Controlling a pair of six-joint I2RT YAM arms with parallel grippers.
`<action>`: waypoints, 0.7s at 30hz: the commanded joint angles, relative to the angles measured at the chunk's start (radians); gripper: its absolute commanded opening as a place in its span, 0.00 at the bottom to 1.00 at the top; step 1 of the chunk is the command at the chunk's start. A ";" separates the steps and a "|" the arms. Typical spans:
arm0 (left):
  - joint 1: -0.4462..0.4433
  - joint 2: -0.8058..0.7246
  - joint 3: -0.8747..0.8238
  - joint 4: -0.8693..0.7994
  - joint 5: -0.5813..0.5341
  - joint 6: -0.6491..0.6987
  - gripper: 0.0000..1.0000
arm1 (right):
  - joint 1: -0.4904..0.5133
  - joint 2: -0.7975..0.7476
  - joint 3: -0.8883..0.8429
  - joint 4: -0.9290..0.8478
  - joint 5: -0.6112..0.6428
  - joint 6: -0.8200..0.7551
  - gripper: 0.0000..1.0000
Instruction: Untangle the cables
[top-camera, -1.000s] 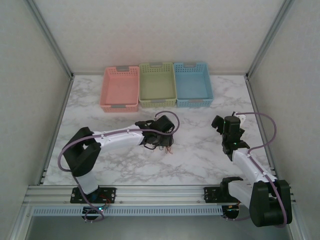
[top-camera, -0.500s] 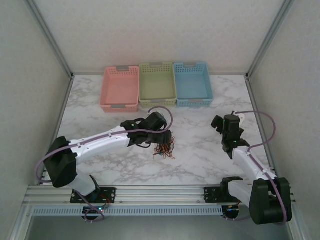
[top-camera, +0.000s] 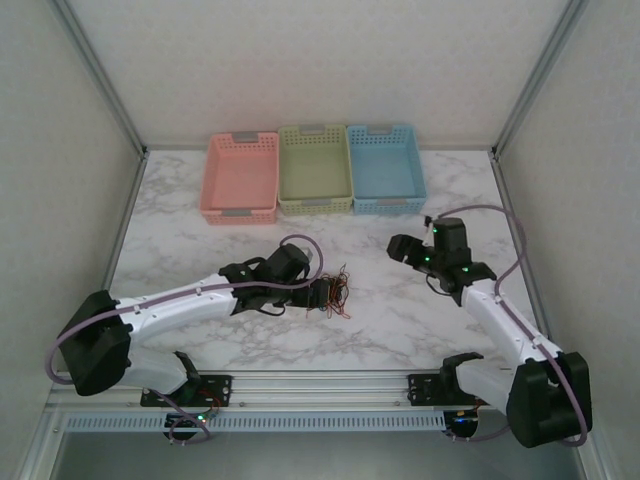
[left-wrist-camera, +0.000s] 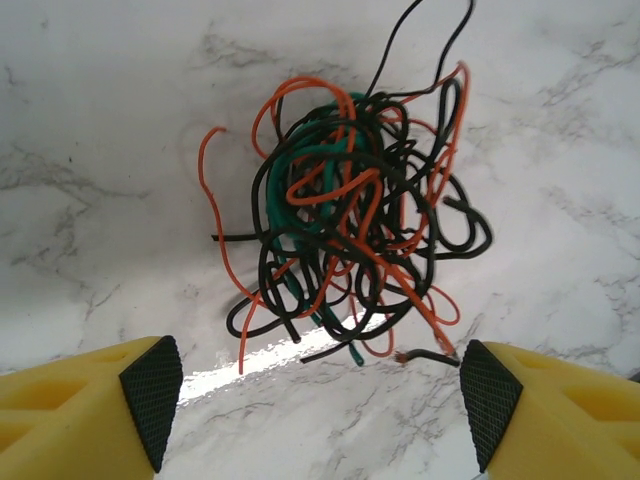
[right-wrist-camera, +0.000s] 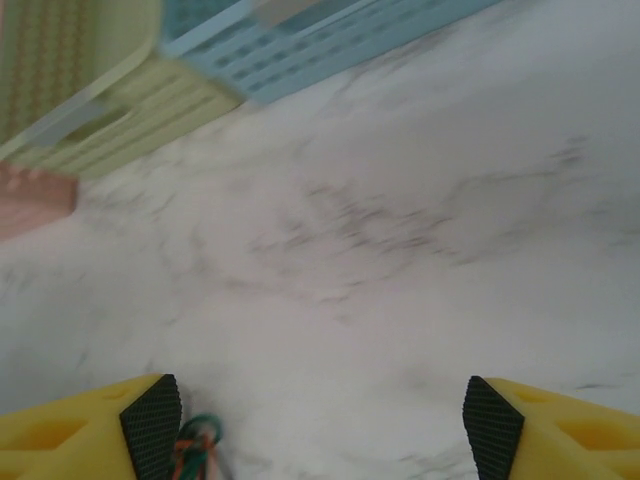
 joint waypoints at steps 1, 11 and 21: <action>0.007 0.019 -0.016 0.075 0.011 -0.036 0.74 | 0.109 0.056 0.067 -0.087 -0.079 0.030 0.76; 0.007 0.055 -0.012 0.075 -0.006 -0.025 0.72 | 0.321 0.280 0.196 -0.085 -0.024 0.140 0.64; 0.007 0.057 -0.032 0.092 -0.007 -0.027 0.72 | 0.362 0.411 0.281 -0.111 0.029 0.171 0.51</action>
